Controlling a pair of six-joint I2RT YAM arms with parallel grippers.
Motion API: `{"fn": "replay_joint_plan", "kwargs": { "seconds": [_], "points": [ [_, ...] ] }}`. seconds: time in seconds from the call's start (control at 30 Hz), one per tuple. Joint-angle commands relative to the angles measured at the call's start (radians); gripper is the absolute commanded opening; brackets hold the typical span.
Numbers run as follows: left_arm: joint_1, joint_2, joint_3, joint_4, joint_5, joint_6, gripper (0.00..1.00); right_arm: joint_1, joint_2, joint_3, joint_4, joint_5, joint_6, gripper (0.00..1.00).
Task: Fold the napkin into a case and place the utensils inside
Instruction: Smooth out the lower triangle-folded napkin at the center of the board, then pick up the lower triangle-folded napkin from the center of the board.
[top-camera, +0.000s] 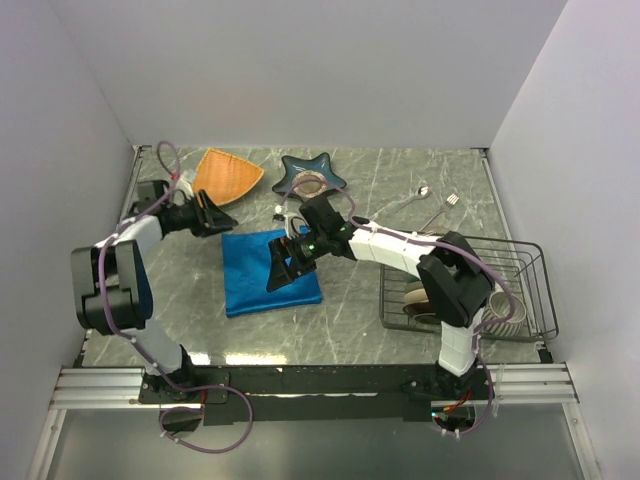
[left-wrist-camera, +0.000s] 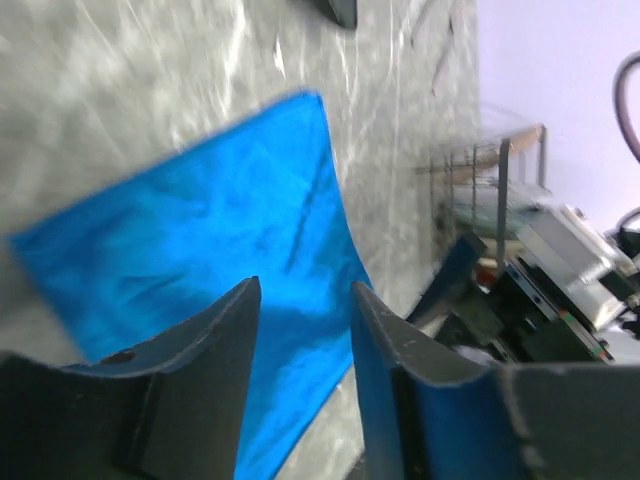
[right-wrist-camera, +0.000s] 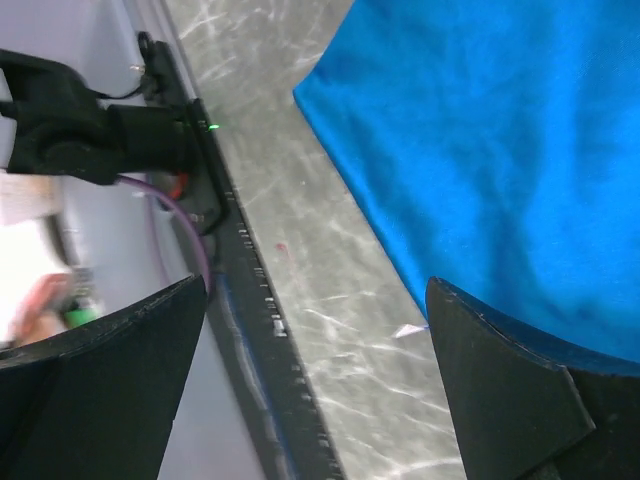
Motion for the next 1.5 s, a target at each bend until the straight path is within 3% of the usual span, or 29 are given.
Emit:
{"fn": "replay_joint_plan", "kwargs": {
  "seconds": [0.0, 0.13, 0.27, 0.33, 0.43, 0.53, 0.67, 0.77, 0.8, 0.87, 0.93, 1.03, 1.2, 1.33, 1.47],
  "points": [
    [-0.032, 0.112, -0.073, 0.205, 0.056, -0.202, 0.45, -0.064, 0.075, -0.034, 0.120, -0.119, 0.140, 0.97],
    [-0.029, 0.235, -0.054, 0.245, 0.044, -0.202, 0.40, -0.108, 0.144, -0.094, 0.163, -0.169, 0.181, 0.91],
    [-0.020, 0.345, -0.008, 0.214, 0.007, -0.167, 0.39, -0.112, 0.187, -0.146, 0.189, -0.171, 0.192, 0.73],
    [-0.009, 0.370, 0.003, 0.171, 0.004, -0.161, 0.40, -0.114, 0.206, -0.157, 0.191, -0.157, 0.192, 0.66],
    [-0.003, 0.334, 0.033, 0.086, 0.059, -0.086, 0.51, -0.120, 0.184, -0.146, 0.178, -0.162, 0.187, 0.57],
    [-0.006, 0.221, 0.050, -0.065, 0.160, 0.006, 0.56, -0.120, 0.083, -0.141, 0.171, -0.169, 0.192, 0.56],
    [-0.023, 0.013, -0.098, -0.145, 0.266, 0.016, 0.56, -0.105, -0.044, -0.184, 0.232, -0.176, 0.287, 0.52],
    [-0.020, -0.159, -0.276, -0.036, 0.274, -0.114, 0.52, -0.060, -0.067, -0.195, 0.316, -0.163, 0.367, 0.47],
    [0.001, -0.197, -0.322, 0.016, 0.274, -0.230, 0.52, -0.028, -0.051, -0.197, 0.367, -0.162, 0.411, 0.46],
    [0.023, -0.283, -0.432, 0.186, 0.265, -0.346, 0.50, 0.015, -0.020, -0.177, 0.421, -0.159, 0.459, 0.43],
    [0.043, -0.327, -0.468, 0.248, 0.253, -0.430, 0.50, 0.079, 0.049, -0.134, 0.502, -0.163, 0.551, 0.41],
    [0.063, -0.341, -0.470, 0.216, 0.239, -0.405, 0.49, 0.124, 0.138, -0.073, 0.531, -0.171, 0.595, 0.41],
    [0.123, -0.322, -0.433, 0.078, 0.216, -0.296, 0.49, 0.093, 0.256, -0.166, 0.729, -0.176, 0.741, 0.36],
    [0.160, -0.264, -0.393, 0.006, 0.197, -0.231, 0.50, 0.087, 0.296, -0.229, 0.746, -0.173, 0.758, 0.34],
    [0.160, -0.184, -0.248, -0.082, 0.170, -0.115, 0.54, 0.092, 0.292, -0.183, 0.738, -0.200, 0.770, 0.36]
  ]
}}
